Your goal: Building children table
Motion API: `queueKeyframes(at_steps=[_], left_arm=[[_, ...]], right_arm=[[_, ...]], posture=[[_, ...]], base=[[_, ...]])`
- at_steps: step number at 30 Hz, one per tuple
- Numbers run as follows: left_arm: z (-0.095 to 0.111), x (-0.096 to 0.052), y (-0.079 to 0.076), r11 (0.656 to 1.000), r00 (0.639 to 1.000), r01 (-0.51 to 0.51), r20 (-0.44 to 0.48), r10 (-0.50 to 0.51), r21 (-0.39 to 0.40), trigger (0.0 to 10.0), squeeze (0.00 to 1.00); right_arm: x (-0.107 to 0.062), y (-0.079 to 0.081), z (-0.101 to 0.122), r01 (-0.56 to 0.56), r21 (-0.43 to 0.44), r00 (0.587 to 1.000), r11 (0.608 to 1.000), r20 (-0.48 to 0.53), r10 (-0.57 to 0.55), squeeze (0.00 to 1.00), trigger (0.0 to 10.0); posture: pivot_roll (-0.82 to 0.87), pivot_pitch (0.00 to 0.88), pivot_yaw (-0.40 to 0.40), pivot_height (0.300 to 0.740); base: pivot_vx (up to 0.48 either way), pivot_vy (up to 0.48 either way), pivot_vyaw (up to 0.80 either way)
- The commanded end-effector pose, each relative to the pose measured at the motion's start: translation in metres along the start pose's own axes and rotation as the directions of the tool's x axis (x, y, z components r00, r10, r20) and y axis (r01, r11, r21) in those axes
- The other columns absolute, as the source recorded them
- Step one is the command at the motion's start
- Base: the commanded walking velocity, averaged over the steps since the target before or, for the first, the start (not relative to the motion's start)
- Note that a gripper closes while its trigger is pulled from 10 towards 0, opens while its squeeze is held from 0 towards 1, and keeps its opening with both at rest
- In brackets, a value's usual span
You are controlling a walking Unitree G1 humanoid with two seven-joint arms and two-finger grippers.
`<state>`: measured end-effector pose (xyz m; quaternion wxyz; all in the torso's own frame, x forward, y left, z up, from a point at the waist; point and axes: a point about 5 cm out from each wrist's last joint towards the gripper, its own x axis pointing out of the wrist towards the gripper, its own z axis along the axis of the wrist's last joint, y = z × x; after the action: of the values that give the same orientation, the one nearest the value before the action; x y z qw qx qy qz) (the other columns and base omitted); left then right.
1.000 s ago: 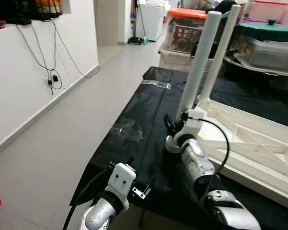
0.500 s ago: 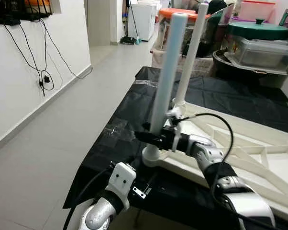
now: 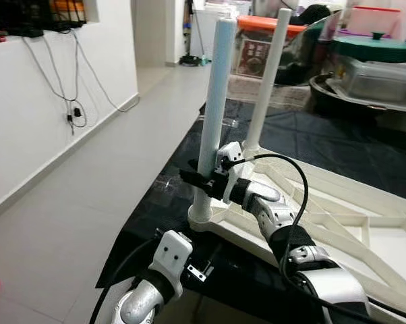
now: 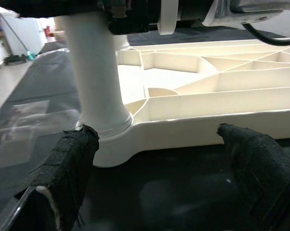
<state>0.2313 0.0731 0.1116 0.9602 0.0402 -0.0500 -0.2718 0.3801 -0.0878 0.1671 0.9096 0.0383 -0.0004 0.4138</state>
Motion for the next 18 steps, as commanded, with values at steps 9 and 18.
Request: queueKeyframes(at_steps=[9,18], left_arm=[[-0.002,-0.001,-0.001,1.0,1.0,0.016,-0.008,-0.016,-0.007,10.0,0.0],[-0.002,-0.001,-0.001,1.0,1.0,0.019,-0.01,-0.019,-0.012,10.0,0.0]], right_arm=[[-0.107,-0.076,-0.04,0.956,0.0,0.29,0.292,-0.133,-0.948,0.0,0.0],[-0.115,-0.039,-0.044,0.98,0.007,0.201,0.201,-0.082,-0.976,0.06,10.0]], posture=[[0.13,0.0,-0.07,0.74],[0.11,0.0,-0.057,0.74]], base=[[0.0,0.0,0.0],[0.0,0.0,0.0]])
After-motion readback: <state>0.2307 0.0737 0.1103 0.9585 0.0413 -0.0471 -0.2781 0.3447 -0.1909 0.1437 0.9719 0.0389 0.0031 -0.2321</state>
